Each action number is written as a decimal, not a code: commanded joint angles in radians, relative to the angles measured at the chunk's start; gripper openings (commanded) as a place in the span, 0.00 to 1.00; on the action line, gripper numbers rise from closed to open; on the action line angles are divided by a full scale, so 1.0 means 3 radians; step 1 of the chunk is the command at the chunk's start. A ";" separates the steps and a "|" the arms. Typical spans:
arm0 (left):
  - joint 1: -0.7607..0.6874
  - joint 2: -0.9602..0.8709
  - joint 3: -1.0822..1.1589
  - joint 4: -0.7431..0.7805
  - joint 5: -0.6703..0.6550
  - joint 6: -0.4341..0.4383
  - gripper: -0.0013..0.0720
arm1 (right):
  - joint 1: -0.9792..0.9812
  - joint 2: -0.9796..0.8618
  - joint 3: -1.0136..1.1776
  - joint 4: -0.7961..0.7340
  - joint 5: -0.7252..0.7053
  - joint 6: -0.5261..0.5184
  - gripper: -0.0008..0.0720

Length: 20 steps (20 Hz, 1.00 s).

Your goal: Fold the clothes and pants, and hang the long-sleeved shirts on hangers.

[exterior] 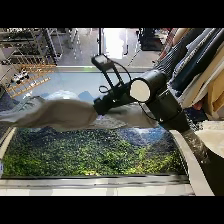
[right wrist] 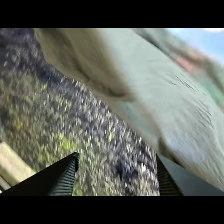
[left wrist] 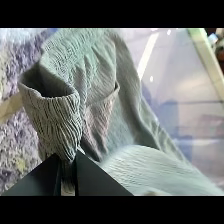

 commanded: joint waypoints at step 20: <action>-0.0031 0.0043 -0.0003 0.0528 -0.0310 -0.0088 0.04 | -0.2636 0.0392 -0.3752 0.1966 -0.1479 -0.0106 0.69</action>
